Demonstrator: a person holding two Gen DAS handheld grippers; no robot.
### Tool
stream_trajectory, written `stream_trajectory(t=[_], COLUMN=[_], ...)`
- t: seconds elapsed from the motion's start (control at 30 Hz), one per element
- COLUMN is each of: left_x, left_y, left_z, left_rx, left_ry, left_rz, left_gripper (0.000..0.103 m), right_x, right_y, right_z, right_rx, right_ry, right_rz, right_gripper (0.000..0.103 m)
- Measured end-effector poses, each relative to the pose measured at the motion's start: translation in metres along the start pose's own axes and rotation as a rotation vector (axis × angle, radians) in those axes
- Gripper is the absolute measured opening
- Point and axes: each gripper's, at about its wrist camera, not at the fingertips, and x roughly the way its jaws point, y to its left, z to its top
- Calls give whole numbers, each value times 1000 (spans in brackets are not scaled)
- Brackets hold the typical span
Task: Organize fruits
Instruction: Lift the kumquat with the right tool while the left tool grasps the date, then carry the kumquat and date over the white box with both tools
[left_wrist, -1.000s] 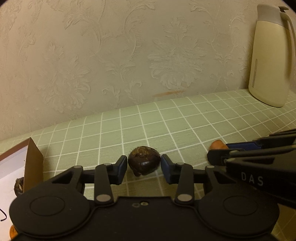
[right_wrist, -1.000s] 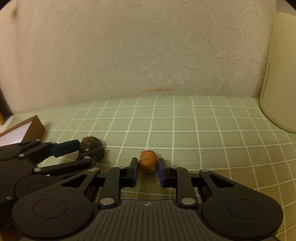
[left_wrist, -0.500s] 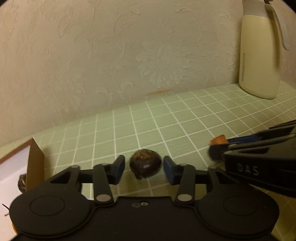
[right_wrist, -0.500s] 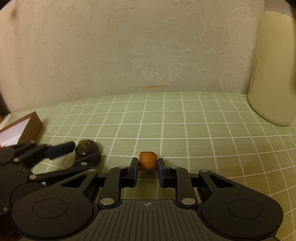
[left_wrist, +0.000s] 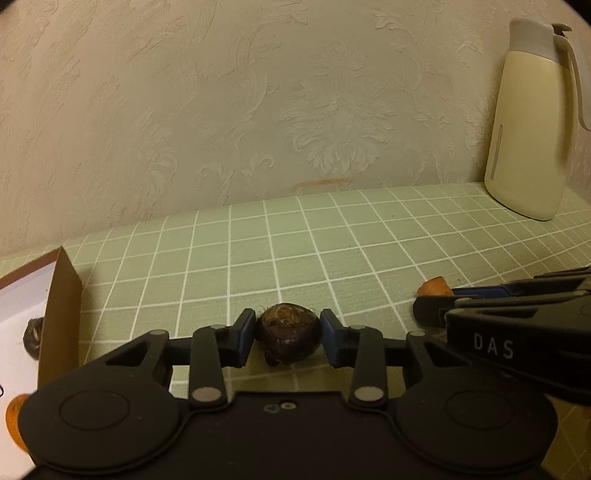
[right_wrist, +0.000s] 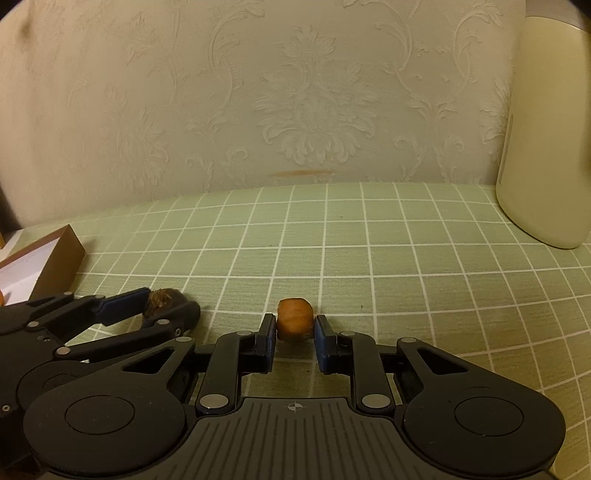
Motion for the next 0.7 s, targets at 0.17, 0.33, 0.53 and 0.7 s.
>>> stream_trajectory(t=[0.17, 0.33, 0.53, 0.7], left_x=[-9, -23, -48, -71], left_y=[1, -4, -5, -4], left_z=[-2, -6, -12, -13], left_rx=[-25, -17, -23, -27], left_ry=[27, 33, 36, 24], left_rz=[-8, -15, -16, -11], left_gripper=[29, 29, 29, 29], right_x=[-2, -13, -33, -47], right_y=[1, 1, -3, 5], right_z=[-1, -4, -8, -17], right_rx=[-7, -26, -4, -40], right_ry=[7, 6, 4, 16], right_rz=[-2, 10, 49, 68], right_gripper=[22, 22, 22, 22])
